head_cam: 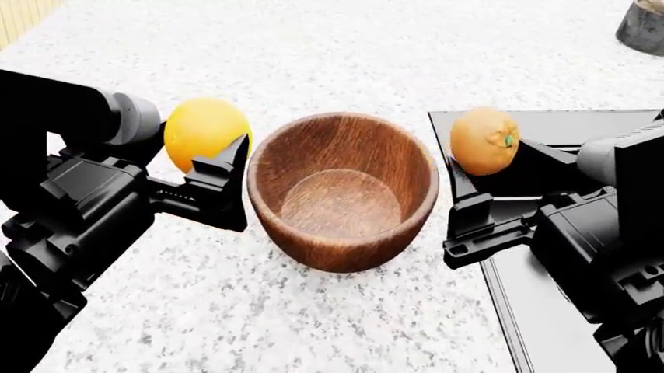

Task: Pick the oranges and tangerines from the sink and place them in one bowl. Place the broccoli in the other bowl. Then turn off the sink faucet.

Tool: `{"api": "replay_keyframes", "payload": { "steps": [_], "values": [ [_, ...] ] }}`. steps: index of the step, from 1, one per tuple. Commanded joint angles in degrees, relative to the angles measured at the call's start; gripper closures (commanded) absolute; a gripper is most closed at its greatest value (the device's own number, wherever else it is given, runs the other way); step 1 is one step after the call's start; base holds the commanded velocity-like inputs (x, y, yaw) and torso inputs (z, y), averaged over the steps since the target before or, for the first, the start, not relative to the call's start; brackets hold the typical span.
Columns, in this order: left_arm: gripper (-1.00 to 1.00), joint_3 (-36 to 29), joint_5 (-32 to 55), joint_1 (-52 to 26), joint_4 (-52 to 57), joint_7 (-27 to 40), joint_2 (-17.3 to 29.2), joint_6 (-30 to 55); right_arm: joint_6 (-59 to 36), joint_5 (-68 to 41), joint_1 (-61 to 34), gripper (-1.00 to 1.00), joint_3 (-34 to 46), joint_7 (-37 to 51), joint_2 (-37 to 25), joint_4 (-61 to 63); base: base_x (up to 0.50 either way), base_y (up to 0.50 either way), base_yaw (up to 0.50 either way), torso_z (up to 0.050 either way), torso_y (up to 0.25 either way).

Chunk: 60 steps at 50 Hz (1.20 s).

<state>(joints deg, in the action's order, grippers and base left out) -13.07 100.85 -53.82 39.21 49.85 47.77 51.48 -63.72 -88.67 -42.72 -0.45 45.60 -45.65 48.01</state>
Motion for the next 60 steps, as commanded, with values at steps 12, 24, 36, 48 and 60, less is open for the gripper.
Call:
{"api": "replay_keyframes", "payload": {
  "steps": [12, 24, 36, 48, 60],
  "values": [
    [1.0, -7.03, 1.17, -14.01, -11.83, -1.62, -4.76, 5.48, -4.42, -13.2, -21.18, 1.0, 8.54, 2.67, -1.44, -15.34, 0.0, 0.0, 0.0, 0.0, 0.001],
    [1.0, -17.05, -3.14, -29.0, -34.23, -17.16, -19.33, 11.4, -5.92, -14.33, -27.71, 1.0, 11.37, 2.08, -0.78, -20.18, 0.0, 0.0, 0.0, 0.0, 0.0],
    [1.0, -24.38, -13.2, -29.13, -43.59, -27.76, -28.3, 9.35, -5.58, -15.52, -28.73, 1.0, 10.34, 3.43, -3.64, -20.17, 0.0, 0.0, 0.0, 0.0, 0.0],
    [1.0, -26.45, -13.77, -25.27, -43.06, -28.81, -28.55, 9.12, -4.99, -16.65, -28.77, 1.0, 9.55, 4.95, -5.82, -19.3, 0.0, 0.0, 0.0, 0.0, 0.001],
    [1.0, -29.0, -17.75, -22.61, -44.07, -29.98, -27.33, 8.07, -3.97, -17.89, -26.02, 1.0, 9.57, 5.9, -6.64, -18.42, 0.0, 0.0, 0.0, 0.0, 0.0]
  ]
}}
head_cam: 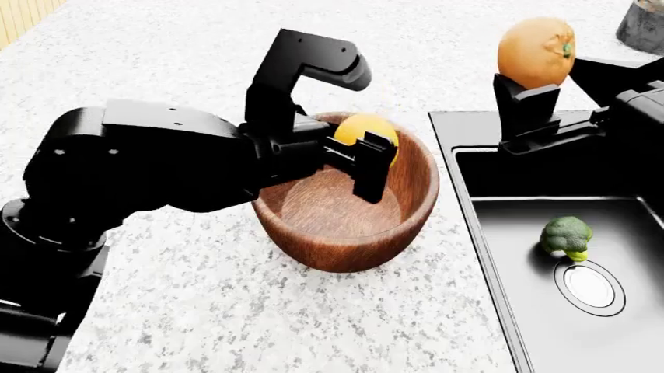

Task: Pick the oranges and tangerines from the sink and place them in one bowl. Place the broccoli in the other bowl. Then turn off the sink faucet.

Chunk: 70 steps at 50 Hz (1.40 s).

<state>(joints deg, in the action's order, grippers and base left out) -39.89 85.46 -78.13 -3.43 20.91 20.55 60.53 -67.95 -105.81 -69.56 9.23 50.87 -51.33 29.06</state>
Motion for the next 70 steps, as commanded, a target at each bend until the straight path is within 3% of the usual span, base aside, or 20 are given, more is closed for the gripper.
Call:
{"api": "replay_keyframes", "payload": {
  "steps": [1, 27, 28, 40, 51, 59, 66, 70],
  "values": [
    [1.0, -2.44, -2.63, 1.89, -1.53, -1.15, 0.0, -0.96, 0.35, -0.97, 0.84, 1.0, -0.1, 0.85, -1.07, 0.64, 0.0, 0.0, 0.0, 0.0, 0.01],
    [1.0, -8.37, -11.14, 1.61, -11.57, -6.73, -3.39, -3.92, 1.52, -0.78, 2.82, 1.0, 0.06, 0.36, -1.24, 1.32, 0.0, 0.0, 0.0, 0.001, 0.0],
    [-1.0, -8.39, -11.11, 1.58, -11.6, -6.72, -3.2, -3.81, 1.53, -0.72, 2.8, 1.0, 0.08, 0.34, -1.25, 1.29, 0.0, 0.0, 0.0, 0.0, 0.0],
    [-1.0, -6.49, -8.69, 0.57, -10.3, -4.85, -2.96, -3.24, 1.73, 0.48, 2.88, 1.0, 0.55, -0.63, -0.86, 0.93, 0.0, 0.0, 0.0, 0.0, 0.0],
    [-1.0, -1.33, -3.19, -3.9, -5.69, -0.66, 0.18, -1.42, 0.24, 0.7, -1.8, 1.0, 3.85, -1.29, 1.48, -1.97, 0.0, 0.0, 0.0, 0.0, 0.0],
    [-1.0, 2.22, -0.88, -4.87, 1.85, 5.73, 6.34, -0.72, -3.54, 4.29, -8.29, 1.0, 9.27, -5.7, 6.65, -8.78, 0.0, 0.0, 0.0, 0.0, 0.0],
    [-1.0, 8.05, 6.18, -0.98, 14.83, 12.97, 17.41, -0.28, -5.83, 12.0, -12.32, 1.0, 15.16, -14.83, 13.48, -18.68, 0.0, 0.0, 0.0, 0.0, 0.0],
    [-1.0, 12.16, 11.25, 3.68, 24.07, 19.79, 24.47, -2.03, -8.62, 15.65, -16.7, 1.0, 19.86, -24.54, 17.6, -26.58, 0.0, 0.0, 0.0, 0.0, 0.0]
  ]
}}
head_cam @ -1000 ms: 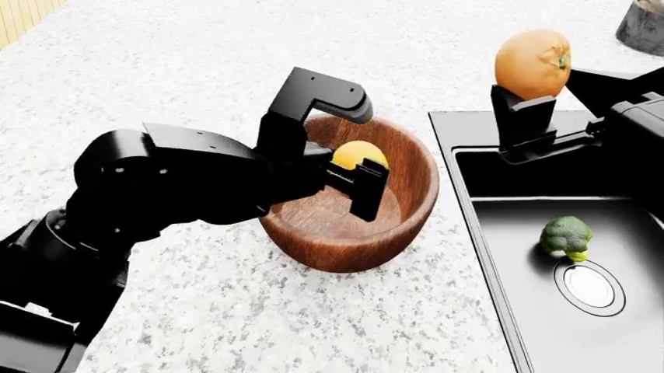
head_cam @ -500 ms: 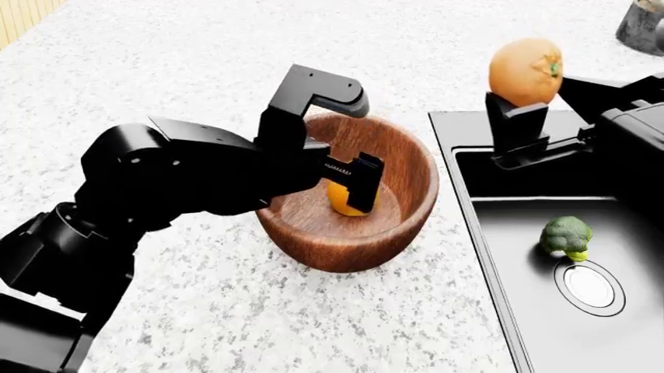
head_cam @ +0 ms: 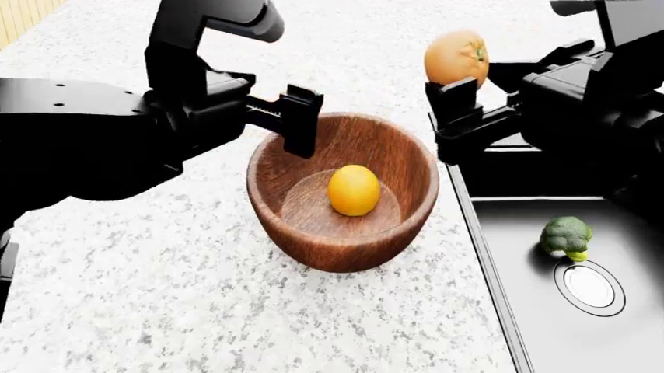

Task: Pick the oranges and tangerines from the sink and place them in one bowl. Place the broccoli in the other bowl. Then turn off the sink faucet.

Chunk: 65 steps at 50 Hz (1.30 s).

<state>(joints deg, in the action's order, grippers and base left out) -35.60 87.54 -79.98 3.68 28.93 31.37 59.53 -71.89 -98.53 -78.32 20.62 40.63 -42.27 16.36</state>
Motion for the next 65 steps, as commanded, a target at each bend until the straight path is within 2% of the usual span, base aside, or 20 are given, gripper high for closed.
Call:
{"api": "replay_keyframes", "payload": {
  "steps": [1, 4, 8, 11, 17, 19, 29, 37, 48, 49, 65],
  "values": [
    [-1.0, 8.33, 10.1, 6.18, 18.13, 12.94, 14.48, -1.33, -4.76, 9.45, -8.5, 1.0, 9.21, -15.25, 9.02, -14.97, 0.0, 0.0, 0.0, 0.0, 0.0],
    [-1.0, 12.39, 13.81, 11.28, 23.85, 17.02, 19.99, -4.76, -4.99, 13.72, -10.92, 1.0, 12.89, -21.65, 11.92, -21.51, 0.0, 0.0, 0.0, 0.0, 0.0],
    [-1.0, 16.04, 13.78, 18.62, 28.47, 17.36, 25.43, -8.05, -3.77, 18.73, -13.59, 1.0, 17.24, -30.58, 15.42, -29.28, 0.0, 0.0, 0.0, 0.0, 0.0],
    [-1.0, 17.37, 13.21, 22.49, 30.26, 16.45, 27.44, -9.46, -1.51, 24.56, -16.55, 1.0, 22.43, -39.67, 19.13, -37.46, 0.0, 0.0, 0.0, 0.0, 0.0],
    [-1.0, 18.72, 14.48, 22.99, 31.72, 17.17, 29.21, -10.18, 2.19, 32.76, -18.27, 1.0, 31.89, -53.46, 25.2, -50.37, 0.0, 0.0, 0.0, 0.0, 0.0],
    [-1.0, 18.58, 14.92, 22.8, 32.3, 17.88, 29.03, -10.21, 2.87, 34.14, -18.13, 1.0, 33.71, -55.67, 26.36, -52.47, 0.0, 0.0, 0.0, 0.0, 0.0],
    [-1.0, 19.0, 14.05, 24.59, 32.76, 17.04, 29.27, -10.93, 0.23, 33.66, -17.54, 1.0, 35.94, -57.53, 26.94, -51.3, 0.0, 0.0, 0.0, 0.0, 0.0],
    [-1.0, 19.07, 14.19, 25.05, 33.03, 16.86, 29.07, -11.29, 2.9, 35.63, -17.81, 1.0, 37.47, -59.92, 28.36, -53.62, 0.0, 0.0, 0.0, 0.0, 0.0],
    [-1.0, 18.81, 13.35, 25.84, 33.12, 16.29, 28.78, -11.35, 1.16, 34.09, -17.55, 1.0, 36.84, -57.97, 28.3, -51.15, 0.0, 0.0, 0.0, 0.0, 0.0],
    [-1.0, 18.91, 13.44, 25.89, 33.14, 16.21, 28.91, -11.39, 1.12, 34.05, -17.58, -1.0, 36.83, -57.92, 28.27, -51.03, 0.0, 0.0, 0.0, 0.0, 0.0],
    [-1.0, 17.27, 13.91, 23.23, 32.26, 17.11, 27.45, -9.91, 0.67, 31.54, -17.81, -1.0, 33.54, -54.01, 24.41, -46.03, 0.0, 0.0, 0.0, 0.0, 0.0]
  ]
}}
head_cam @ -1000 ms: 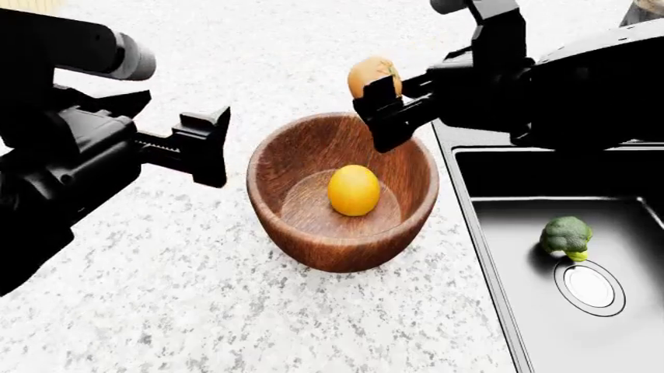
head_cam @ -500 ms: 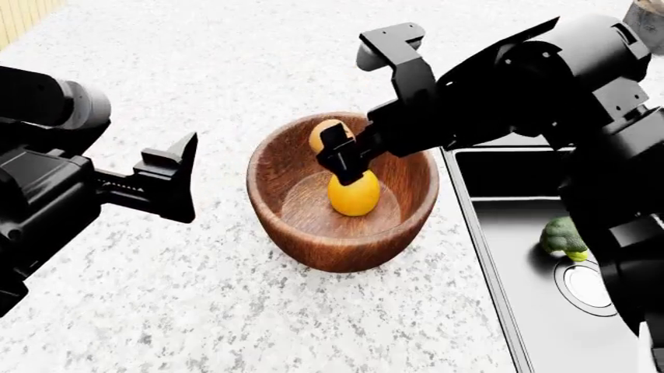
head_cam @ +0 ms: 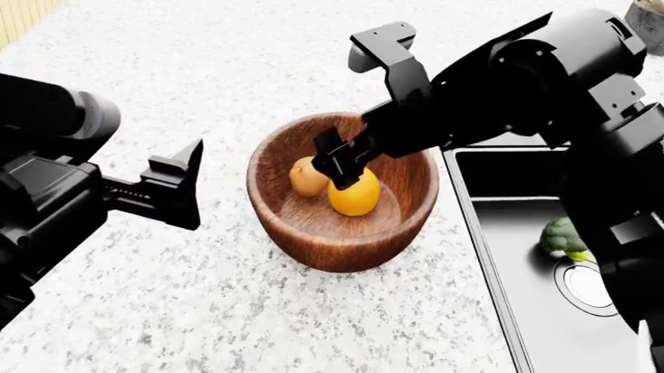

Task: Pick the oranges and tangerines from the sink and place them in one bowl. Place the broccoli in the other bowl. Then turn off the sink faucet.

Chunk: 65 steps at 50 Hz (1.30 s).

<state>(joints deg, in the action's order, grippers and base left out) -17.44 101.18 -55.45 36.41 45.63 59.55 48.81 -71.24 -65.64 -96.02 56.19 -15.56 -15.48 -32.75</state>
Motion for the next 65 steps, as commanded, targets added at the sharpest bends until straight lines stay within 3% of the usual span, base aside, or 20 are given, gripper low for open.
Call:
{"api": "replay_keyframes", "payload": {
  "steps": [1, 11, 14, 19, 27, 37, 65],
  "values": [
    [-1.0, -1.01, 0.45, -1.6, -0.59, 0.37, -0.72, 1.03, 0.48, -1.97, 0.13, -1.0, -3.22, 3.46, -2.99, 4.18, 0.0, 0.0, 0.0, 0.0, 0.0],
    [-1.0, -2.55, -0.16, -3.18, -1.85, 1.07, -2.18, 2.15, 0.52, -17.18, 8.09, -1.0, -19.83, 28.35, -14.12, 26.91, 0.0, 0.0, 0.0, 0.0, 0.0],
    [-1.0, -3.07, -1.21, -2.91, -2.72, 0.37, -2.81, 2.31, 3.52, -24.55, 13.64, -1.0, -26.87, 39.97, -19.52, 37.52, 0.0, 0.0, 0.0, 0.0, 0.0],
    [-1.0, -3.22, -1.17, -3.73, -3.67, -0.43, -3.0, 2.68, 11.54, -29.17, 26.32, -1.0, -35.44, 50.86, -26.79, 53.4, 0.0, 0.0, 0.0, 0.0, 0.0],
    [-1.0, -2.43, 0.31, -2.43, -1.83, 1.32, -2.24, 1.43, 20.06, -27.24, 41.13, -1.0, -45.2, 54.31, -34.41, 68.11, 0.0, 0.0, 0.0, 0.0, 0.0],
    [-1.0, -0.72, 0.25, 1.79, 0.57, 1.81, -0.94, -1.26, 24.6, -25.12, 53.55, -1.0, -49.6, 55.3, -36.5, 76.58, 0.0, 0.0, 0.0, 0.0, 0.0],
    [-1.0, -0.91, -0.21, 2.21, 2.14, 2.72, -1.2, -1.56, 23.73, -26.19, 53.87, -1.0, -50.08, 60.5, -39.68, 78.92, -0.21, -0.05, 0.0, 0.0, 0.0]
  ]
}}
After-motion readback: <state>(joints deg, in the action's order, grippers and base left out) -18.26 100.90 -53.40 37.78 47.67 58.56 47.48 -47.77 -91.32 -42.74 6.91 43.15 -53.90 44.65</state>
